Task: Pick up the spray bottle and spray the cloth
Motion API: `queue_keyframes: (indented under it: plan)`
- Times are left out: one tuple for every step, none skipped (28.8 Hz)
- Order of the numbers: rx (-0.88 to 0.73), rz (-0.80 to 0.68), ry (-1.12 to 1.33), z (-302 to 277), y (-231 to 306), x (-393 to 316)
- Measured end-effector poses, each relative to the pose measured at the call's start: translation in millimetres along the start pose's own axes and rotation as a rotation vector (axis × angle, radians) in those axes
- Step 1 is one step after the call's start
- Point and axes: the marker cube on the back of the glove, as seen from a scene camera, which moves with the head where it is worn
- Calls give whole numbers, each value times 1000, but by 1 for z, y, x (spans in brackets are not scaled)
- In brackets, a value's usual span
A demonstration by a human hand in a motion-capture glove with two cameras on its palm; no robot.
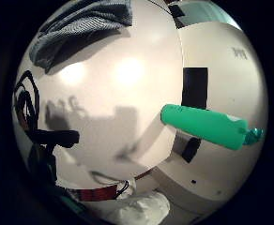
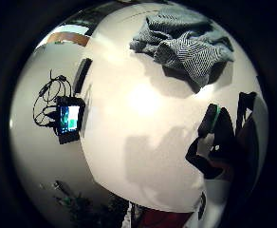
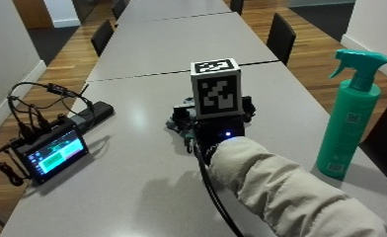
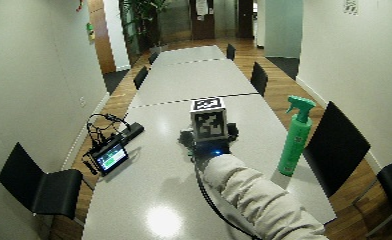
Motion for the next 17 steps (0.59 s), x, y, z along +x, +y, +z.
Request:
queue_keyframes:
  plan:
    - [1,-1,2,0,0,-1]
    - [3,-3,5,-1,0,-1]
    - [5,-6,9,-2,0,-2]
    - [7,-7,14,-3,0,-3]
    - [8,-8,18,-4,0,-4]
    - [9,-9,21,-4,0,-4]
    - [9,-9,24,-4,0,-4]
    - [9,-11,26,-4,-1,-4]
    - [8,-14,28,-5,-1,-5]
    - [6,-18,29,-5,-1,-5]
    - [4,-23,28,-6,0,-6]
    - [1,-30,24,-7,3,-6]
    - [-4,-41,19,-8,7,-7]
    - [-10,-60,12,-9,13,-8]
    - [-16,-86,1,-10,21,-8]
    - [-20,-120,-13,-10,32,-8]
    - [-22,-161,-33,-9,45,-6]
